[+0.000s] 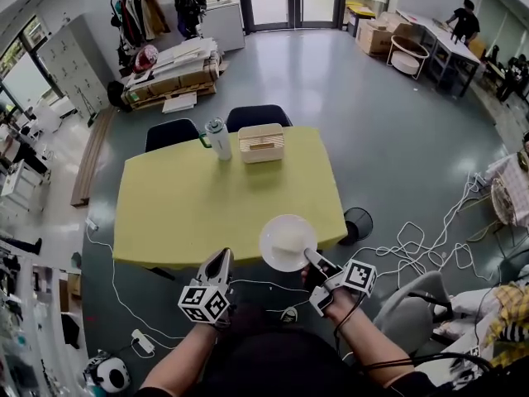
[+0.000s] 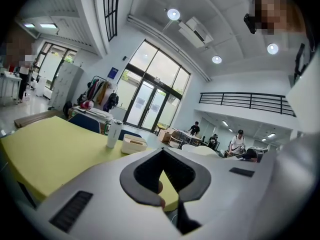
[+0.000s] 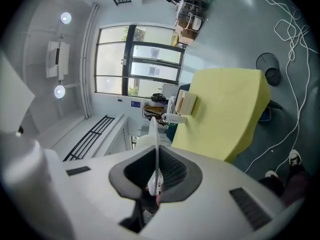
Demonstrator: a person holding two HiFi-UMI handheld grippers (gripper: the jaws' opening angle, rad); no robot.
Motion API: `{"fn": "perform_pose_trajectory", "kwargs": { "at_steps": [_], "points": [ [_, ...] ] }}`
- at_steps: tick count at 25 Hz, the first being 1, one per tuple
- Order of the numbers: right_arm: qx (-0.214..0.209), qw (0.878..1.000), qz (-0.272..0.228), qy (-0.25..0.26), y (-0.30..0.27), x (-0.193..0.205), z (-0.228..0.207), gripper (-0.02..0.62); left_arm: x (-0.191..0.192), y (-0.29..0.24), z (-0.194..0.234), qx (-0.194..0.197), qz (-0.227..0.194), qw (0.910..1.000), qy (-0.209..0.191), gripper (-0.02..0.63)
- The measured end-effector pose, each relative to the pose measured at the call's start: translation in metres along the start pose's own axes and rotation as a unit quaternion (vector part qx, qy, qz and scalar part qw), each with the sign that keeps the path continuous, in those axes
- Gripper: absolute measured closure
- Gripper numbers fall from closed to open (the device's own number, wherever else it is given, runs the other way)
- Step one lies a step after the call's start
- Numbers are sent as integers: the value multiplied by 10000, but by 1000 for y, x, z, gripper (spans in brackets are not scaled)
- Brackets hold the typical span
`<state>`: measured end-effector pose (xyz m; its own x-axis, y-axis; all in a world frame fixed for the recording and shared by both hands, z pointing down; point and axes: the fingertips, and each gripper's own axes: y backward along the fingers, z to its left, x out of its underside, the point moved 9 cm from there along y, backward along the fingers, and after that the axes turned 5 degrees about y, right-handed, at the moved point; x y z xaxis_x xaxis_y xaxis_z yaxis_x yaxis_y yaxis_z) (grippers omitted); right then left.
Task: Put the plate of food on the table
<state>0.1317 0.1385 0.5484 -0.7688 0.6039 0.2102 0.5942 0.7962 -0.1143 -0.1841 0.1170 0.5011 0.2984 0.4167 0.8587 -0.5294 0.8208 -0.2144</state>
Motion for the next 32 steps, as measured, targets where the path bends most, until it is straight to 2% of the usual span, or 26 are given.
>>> {"fn": "perform_pose_trajectory", "kwargs": {
  "at_steps": [9,22,26,32],
  "points": [
    [29,9999,-90,-65,-35,-34,-9,574,-10,-50,21,65,82,9999,59,597],
    [353,9971,-673,-39,-119,-112,6,574,-85,-196,61,805,264,9964,-52,597],
    [419,9957,-828,8,-141,-131,9,574,-97,-234,71,1063,382,9936,-46,597],
    [493,9934,-1039,30,-166,-156,9,574,-108,-273,85,1219,550,9910,56,597]
  ]
}}
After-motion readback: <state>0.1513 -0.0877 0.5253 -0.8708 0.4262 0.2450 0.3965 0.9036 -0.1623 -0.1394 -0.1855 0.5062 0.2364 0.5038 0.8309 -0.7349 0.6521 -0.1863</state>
